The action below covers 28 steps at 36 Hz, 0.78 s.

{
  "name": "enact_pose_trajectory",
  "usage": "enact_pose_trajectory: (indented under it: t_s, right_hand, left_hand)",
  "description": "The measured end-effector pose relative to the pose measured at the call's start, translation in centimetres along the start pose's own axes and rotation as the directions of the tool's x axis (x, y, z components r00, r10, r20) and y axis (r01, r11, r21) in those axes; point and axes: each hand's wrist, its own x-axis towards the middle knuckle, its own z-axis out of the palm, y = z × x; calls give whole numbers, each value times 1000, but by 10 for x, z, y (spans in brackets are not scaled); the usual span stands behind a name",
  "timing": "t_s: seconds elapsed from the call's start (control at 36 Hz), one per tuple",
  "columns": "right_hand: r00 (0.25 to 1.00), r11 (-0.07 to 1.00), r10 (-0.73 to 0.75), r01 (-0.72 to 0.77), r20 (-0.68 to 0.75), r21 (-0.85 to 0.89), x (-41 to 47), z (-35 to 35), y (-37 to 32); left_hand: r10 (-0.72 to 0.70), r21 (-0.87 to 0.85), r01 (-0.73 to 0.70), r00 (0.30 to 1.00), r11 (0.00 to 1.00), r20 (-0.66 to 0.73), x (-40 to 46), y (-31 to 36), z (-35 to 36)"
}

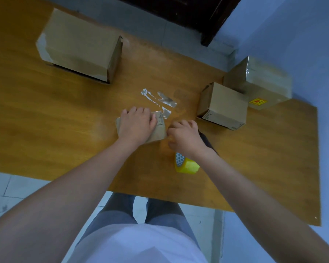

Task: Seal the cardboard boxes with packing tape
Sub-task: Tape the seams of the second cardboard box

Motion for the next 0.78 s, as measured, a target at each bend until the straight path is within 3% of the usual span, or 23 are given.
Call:
enact_pose_trajectory:
  t_s: [0.33, 0.5, 0.67, 0.78]
  right_hand:
    - [993, 997, -49, 42, -111, -65, 8, 8, -1]
    - [958, 958, -232, 194, -169, -212, 11, 1, 6]
    - [921, 867, -381, 325, -82, -378, 22, -8, 15]
    - [931, 858, -366, 329, -20, -394, 38, -21, 11]
  left_hand:
    - [3, -13, -3, 1000, 1000, -4, 0, 0, 0]
    - [10, -7, -10, 1000, 1000, -4, 0, 0, 0]
    - [10, -12, -10, 1000, 1000, -1, 0, 0, -1]
    - [5, -11, -5, 1000, 1000, 2, 0, 0, -1]
